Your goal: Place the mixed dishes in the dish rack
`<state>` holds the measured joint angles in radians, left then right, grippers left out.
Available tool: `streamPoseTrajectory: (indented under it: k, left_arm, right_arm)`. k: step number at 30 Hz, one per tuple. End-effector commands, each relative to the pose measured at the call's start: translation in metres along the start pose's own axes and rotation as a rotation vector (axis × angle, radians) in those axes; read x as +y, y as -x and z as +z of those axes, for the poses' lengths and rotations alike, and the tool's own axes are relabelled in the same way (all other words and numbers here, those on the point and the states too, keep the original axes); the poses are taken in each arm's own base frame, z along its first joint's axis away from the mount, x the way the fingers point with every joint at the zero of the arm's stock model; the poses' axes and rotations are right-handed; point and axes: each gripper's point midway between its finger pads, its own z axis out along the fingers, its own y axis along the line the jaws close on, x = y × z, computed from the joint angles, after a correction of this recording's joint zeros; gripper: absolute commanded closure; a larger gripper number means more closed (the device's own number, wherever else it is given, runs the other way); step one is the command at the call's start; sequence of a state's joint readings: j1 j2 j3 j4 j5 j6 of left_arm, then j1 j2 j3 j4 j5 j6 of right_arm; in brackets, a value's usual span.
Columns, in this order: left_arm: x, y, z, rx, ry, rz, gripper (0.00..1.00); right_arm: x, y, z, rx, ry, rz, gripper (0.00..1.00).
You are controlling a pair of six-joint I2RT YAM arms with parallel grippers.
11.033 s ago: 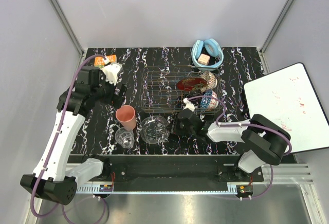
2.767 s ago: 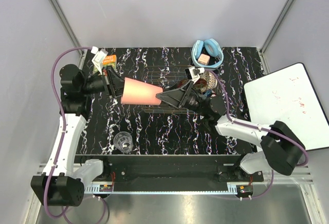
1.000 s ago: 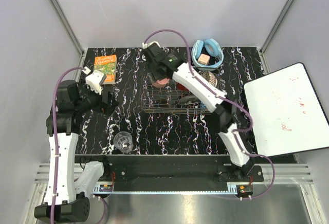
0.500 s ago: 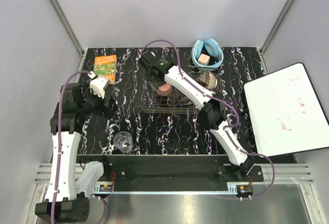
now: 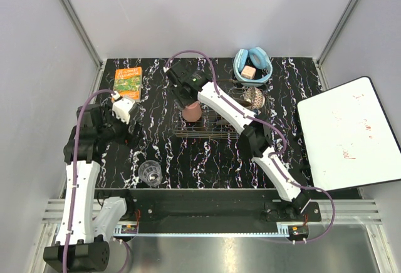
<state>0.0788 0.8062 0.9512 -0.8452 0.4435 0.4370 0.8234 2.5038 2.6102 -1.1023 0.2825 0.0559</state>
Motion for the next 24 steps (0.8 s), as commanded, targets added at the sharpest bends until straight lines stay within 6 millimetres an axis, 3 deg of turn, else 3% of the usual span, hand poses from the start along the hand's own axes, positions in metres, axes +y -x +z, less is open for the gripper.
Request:
streamPoseTrajectory:
  k: [1,2,3,6,7,9,13,18,24]
  left_arm:
    - [0.006,0.003,0.002,-0.016,0.020,0.023,0.05]
    - [0.006,0.003,0.003,-0.015,0.018,0.023,0.05]
    - [0.006,0.002,0.003,-0.013,0.016,0.024,0.05]
    - [0.007,-0.003,0.006,0.000,0.021,0.027,0.04]
    - [0.007,-0.004,0.006,0.006,0.019,0.028,0.04]
    - [0.007,-0.008,0.008,0.014,0.018,0.029,0.03]
    - [0.006,-0.012,0.010,0.023,0.013,0.027,0.02]
    - [0.006,-0.012,0.009,0.022,0.011,0.035,0.01]
    - [0.005,-0.028,0.013,0.054,0.008,0.081,0.03]
  right_arm:
    - [0.017,0.011,0.017,-0.042,0.080,0.012,1.00]
    - [0.019,0.010,0.020,-0.039,0.087,0.012,0.98]
    - [0.019,0.012,0.020,-0.045,0.086,0.009,0.83]
    - [0.019,0.008,0.026,-0.034,0.082,-0.004,0.66]
    - [0.017,0.007,0.026,-0.033,0.078,-0.007,0.50]
    - [0.014,0.007,0.027,-0.030,0.071,-0.007,0.37]
    - [0.010,0.007,0.026,-0.031,0.055,-0.016,0.01]
    - [0.004,0.014,0.018,-0.054,0.037,-0.018,0.00]
    - [-0.011,0.037,-0.027,-0.132,0.016,0.000,0.00]
